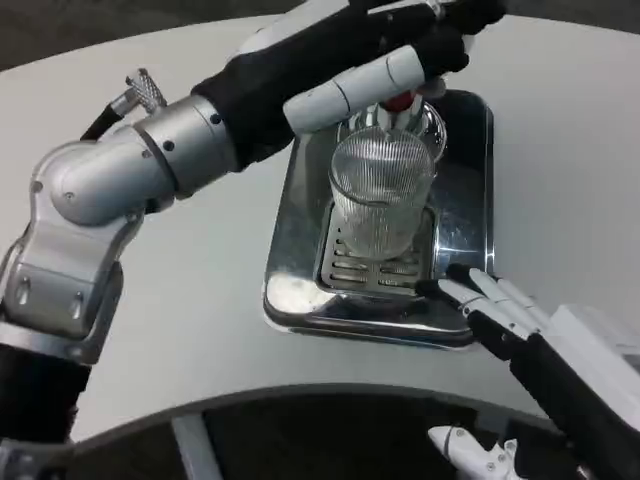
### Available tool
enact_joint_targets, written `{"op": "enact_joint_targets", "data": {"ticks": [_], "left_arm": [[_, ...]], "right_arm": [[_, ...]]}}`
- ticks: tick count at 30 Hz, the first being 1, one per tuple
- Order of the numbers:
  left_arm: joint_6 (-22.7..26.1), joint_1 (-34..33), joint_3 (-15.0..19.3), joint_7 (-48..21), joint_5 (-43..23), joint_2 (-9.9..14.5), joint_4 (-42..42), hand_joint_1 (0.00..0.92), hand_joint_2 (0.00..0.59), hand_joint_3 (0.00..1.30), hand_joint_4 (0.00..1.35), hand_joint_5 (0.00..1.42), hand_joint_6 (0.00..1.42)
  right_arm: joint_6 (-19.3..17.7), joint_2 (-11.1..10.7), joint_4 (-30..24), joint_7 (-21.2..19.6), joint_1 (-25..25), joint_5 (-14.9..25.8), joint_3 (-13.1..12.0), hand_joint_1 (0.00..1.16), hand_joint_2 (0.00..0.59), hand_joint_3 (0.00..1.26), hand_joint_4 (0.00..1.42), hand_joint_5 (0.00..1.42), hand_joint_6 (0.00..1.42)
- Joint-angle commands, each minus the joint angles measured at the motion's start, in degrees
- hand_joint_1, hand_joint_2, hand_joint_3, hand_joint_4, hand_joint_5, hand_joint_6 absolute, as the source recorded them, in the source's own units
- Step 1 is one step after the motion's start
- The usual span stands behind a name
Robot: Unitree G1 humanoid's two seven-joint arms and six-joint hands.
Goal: Grasp the cup under the faucet to collect the drink, then remove the cup.
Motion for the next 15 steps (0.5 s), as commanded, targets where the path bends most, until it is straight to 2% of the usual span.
{"op": "enact_joint_targets", "data": {"ticks": [1,11,15], "left_arm": [[-2.0,0.2,-1.6,-1.3,2.5,1.1,0.9,0.000,0.089,0.17,0.07,0.16,0.23],[-4.5,0.2,-1.9,-1.4,4.9,1.4,0.7,0.000,0.089,0.16,0.05,0.14,0.22],[-5.7,0.2,-2.2,-1.4,6.0,1.8,0.9,0.000,0.089,0.16,0.05,0.14,0.22]], "right_arm": [[1.7,0.4,-0.9,0.6,-0.3,0.2,0.7,0.49,0.419,0.12,0.00,0.00,0.03],[5.5,1.3,-0.9,-0.3,-0.7,-0.7,3.0,0.48,0.419,0.11,0.00,0.00,0.03],[7.8,2.1,-0.9,-2.2,-0.2,-0.4,4.3,0.48,0.419,0.11,0.00,0.00,0.03]]}}
